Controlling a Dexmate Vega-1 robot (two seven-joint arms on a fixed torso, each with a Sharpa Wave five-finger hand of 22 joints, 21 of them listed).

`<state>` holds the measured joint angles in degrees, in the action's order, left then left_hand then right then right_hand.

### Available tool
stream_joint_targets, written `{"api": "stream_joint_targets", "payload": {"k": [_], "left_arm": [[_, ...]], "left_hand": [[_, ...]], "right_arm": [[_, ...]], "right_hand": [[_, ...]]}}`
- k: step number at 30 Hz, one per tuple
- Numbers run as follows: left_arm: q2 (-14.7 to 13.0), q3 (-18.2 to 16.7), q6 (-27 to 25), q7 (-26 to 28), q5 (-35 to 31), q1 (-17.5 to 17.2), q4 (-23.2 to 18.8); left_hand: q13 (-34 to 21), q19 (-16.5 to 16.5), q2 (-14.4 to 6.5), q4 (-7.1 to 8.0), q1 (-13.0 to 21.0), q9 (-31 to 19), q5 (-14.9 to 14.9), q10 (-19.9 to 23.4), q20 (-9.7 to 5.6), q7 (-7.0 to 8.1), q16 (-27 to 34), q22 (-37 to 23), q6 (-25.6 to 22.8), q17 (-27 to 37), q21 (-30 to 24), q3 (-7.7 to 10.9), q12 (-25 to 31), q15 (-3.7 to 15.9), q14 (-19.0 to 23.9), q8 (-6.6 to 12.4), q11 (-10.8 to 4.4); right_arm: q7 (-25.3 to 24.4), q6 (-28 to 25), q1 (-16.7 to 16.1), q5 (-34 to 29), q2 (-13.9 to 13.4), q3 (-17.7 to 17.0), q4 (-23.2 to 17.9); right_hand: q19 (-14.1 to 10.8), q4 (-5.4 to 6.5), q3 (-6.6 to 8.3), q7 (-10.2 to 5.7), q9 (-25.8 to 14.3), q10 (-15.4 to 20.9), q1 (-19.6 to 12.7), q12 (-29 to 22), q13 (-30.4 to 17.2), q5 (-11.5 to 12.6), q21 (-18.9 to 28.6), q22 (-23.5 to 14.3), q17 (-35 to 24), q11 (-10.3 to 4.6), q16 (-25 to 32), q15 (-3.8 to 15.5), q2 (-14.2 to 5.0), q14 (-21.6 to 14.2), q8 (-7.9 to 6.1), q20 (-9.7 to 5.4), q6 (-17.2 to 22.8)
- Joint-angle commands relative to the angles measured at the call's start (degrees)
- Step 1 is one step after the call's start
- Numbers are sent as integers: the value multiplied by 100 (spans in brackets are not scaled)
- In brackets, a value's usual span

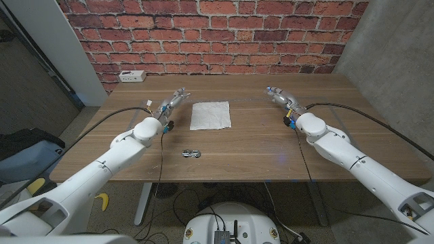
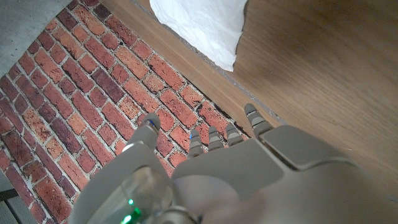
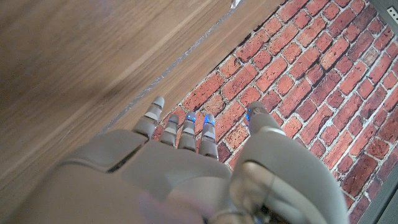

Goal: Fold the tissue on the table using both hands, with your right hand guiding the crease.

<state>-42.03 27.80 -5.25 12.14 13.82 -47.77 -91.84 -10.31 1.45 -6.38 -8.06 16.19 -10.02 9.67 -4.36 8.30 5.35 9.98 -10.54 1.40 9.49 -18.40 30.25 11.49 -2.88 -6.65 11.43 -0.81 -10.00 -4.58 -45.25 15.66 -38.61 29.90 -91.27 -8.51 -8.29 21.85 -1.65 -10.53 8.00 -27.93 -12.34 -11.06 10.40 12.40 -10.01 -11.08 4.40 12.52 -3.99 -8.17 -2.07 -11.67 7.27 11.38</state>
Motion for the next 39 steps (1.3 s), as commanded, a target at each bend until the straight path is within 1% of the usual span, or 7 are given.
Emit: {"api": "stream_joint_targets", "payload": {"k": [1,12,31,34,36,38,39], "left_arm": [[-375,162,-711,83,-617,-24,-632],[-758,263,-1400,0,-1102,-134,-1291],[-1076,342,-2138,102,-1872,-434,-2095],[-1123,356,-2274,107,-1991,-476,-2206],[-1156,360,-2317,82,-2039,-498,-2258],[-1194,371,-2385,62,-2107,-518,-2319],[-1212,377,-2428,44,-2136,-526,-2351]], "left_hand": [[-26,25,-28,-51,82,-13,25,-45,31,22,25,-22,-83,30,11,11,19,-51,-23,31,4],[-28,26,-38,-56,107,-15,26,-38,34,16,26,-24,-90,31,27,15,21,-42,-27,8,-1],[-30,21,-63,-65,162,-20,27,104,21,13,41,-27,-137,31,58,29,68,-20,8,-15,-18],[-30,24,-64,-67,171,-21,27,112,-10,14,45,-27,-136,30,65,30,68,3,21,-21,-36],[-30,42,-61,-73,195,-22,26,154,-218,-41,49,-28,-153,29,90,30,75,85,46,-31,-41],[-31,31,-62,-77,229,-23,25,210,-557,-74,47,-29,-177,26,111,27,81,135,69,-43,-54],[-31,22,-64,-79,243,-23,26,241,-655,-94,53,-29,-189,25,116,26,87,163,96,-44,-74]], "right_arm": [[-8,-919,203,-678,-231,327,-605],[120,-1736,346,-1294,-426,661,-1192],[534,-2726,606,-2381,-585,1261,-1876],[603,-2830,659,-2583,-594,1373,-1943],[669,-2911,693,-2697,-589,1440,-1981],[717,-2968,709,-2782,-577,1487,-2009],[755,-3004,722,-2824,-573,1515,-2024]], "right_hand": [[-72,22,53,18,-20,56,-23,-16,-16,32,17,-14,-11,-18,35,10,-100,-35,-17,-24,45],[-127,39,85,-12,-22,66,-55,-2,-17,46,20,-14,-16,-82,40,82,-159,-69,3,-88,39],[-264,60,145,-30,-27,108,-124,7,-18,64,42,-14,-22,-128,55,209,-216,-140,-5,-135,121],[-315,58,168,-31,-28,120,-160,12,-19,65,50,-14,-20,-130,58,228,-218,-172,-13,-276,172],[-407,63,186,-16,-30,161,-195,10,-19,61,66,-15,-21,-117,71,245,-211,-234,-12,-543,218],[-475,64,197,-2,-31,200,-215,1,-19,59,83,-14,-22,-96,82,284,-213,-279,-19,-601,258],[-480,64,201,-3,-31,204,-221,1,-19,59,83,-14,-22,-99,85,293,-215,-291,-22,-596,271]]}}
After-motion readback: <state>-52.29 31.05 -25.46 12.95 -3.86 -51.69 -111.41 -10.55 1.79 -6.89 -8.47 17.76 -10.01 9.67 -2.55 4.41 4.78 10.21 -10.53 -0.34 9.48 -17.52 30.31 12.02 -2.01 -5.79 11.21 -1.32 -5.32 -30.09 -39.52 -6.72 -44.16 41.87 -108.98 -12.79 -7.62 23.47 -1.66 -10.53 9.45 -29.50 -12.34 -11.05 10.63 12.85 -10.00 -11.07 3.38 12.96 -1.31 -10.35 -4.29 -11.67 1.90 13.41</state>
